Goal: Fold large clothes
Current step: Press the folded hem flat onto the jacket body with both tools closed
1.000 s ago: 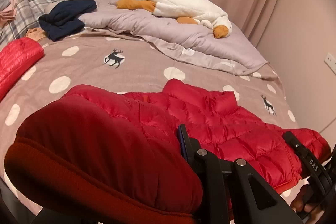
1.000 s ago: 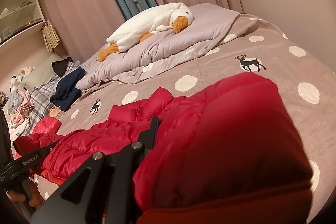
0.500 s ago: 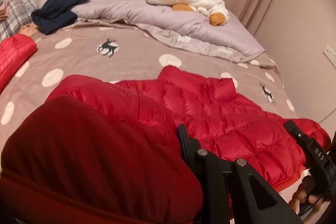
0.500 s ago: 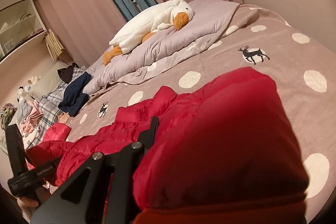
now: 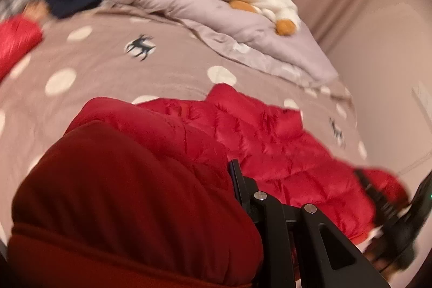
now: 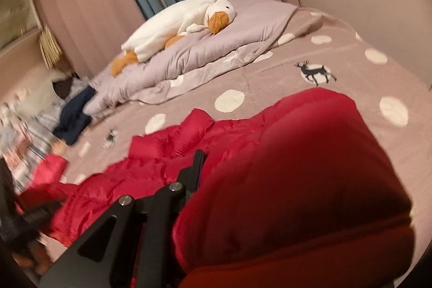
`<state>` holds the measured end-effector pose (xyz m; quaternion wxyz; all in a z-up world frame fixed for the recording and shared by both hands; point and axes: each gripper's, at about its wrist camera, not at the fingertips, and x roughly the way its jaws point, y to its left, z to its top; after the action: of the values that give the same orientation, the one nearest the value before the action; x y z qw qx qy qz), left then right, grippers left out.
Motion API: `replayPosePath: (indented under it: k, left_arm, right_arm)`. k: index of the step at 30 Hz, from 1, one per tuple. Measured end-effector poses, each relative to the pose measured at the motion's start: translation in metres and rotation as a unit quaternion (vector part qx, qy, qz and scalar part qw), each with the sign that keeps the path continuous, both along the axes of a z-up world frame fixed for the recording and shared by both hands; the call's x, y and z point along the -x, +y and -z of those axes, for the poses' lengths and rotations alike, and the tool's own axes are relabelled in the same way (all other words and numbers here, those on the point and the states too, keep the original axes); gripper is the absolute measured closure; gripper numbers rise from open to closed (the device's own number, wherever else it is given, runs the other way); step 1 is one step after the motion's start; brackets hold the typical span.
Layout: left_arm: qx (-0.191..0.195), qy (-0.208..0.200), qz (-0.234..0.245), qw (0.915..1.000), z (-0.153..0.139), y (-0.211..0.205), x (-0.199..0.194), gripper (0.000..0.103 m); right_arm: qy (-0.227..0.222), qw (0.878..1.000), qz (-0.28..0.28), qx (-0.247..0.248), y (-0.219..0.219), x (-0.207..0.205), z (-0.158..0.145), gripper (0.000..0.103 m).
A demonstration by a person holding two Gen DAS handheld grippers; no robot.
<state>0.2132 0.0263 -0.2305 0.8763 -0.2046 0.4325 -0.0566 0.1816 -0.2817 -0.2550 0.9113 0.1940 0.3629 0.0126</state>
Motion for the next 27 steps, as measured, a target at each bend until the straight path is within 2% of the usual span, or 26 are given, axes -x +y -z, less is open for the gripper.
replayPosePath:
  k: [2,5,10,14,17,18,19,21,23,27]
  left_arm:
    - [-0.014,-0.028,0.002,0.9995,-0.005,-0.006,0.003,0.082]
    - [-0.052,-0.036,0.009,0.998,0.0,-0.017,0.003,0.082]
    - [-0.04,-0.054,0.007,0.9977,-0.002,-0.014,0.005,0.082]
    - [-0.053,-0.06,0.008,0.9968,-0.002,-0.015,0.006,0.082]
    - [-0.035,-0.066,0.002,0.9972,-0.005,-0.007,0.008,0.082]
    - [-0.03,-0.065,-0.001,0.9975,-0.005,-0.005,0.008,0.077]
    - [-0.025,-0.064,-0.005,0.9976,-0.005,-0.004,0.008,0.066]
    - [-0.01,-0.079,-0.013,0.9967,-0.008,-0.001,0.013,0.05]
    - [-0.009,-0.101,-0.018,0.9947,-0.011,0.0,0.017,0.048]
    - [-0.028,-0.11,-0.018,0.9933,-0.013,-0.005,0.018,0.048]
  right_arm:
    - [-0.001,1.0,0.004,0.007,0.001,-0.004,0.001,0.085]
    - [0.005,1.0,-0.001,-0.012,-0.004,-0.008,0.009,0.085]
    - [0.002,1.0,-0.02,0.003,-0.006,-0.003,0.014,0.085]
    - [-0.013,1.0,-0.026,0.007,-0.004,-0.001,0.008,0.085]
    - [-0.018,0.999,-0.038,0.03,0.003,-0.002,0.006,0.084]
    - [-0.022,0.998,-0.042,0.036,0.005,-0.001,0.005,0.083]
    - [-0.025,0.998,-0.046,0.037,0.005,0.0,0.004,0.08]
    - [-0.028,0.998,-0.05,0.032,0.005,0.001,0.004,0.077]
    - [-0.03,0.998,-0.05,0.023,0.003,0.002,0.004,0.074]
    - [-0.03,0.998,-0.049,0.005,0.003,0.002,0.006,0.067]
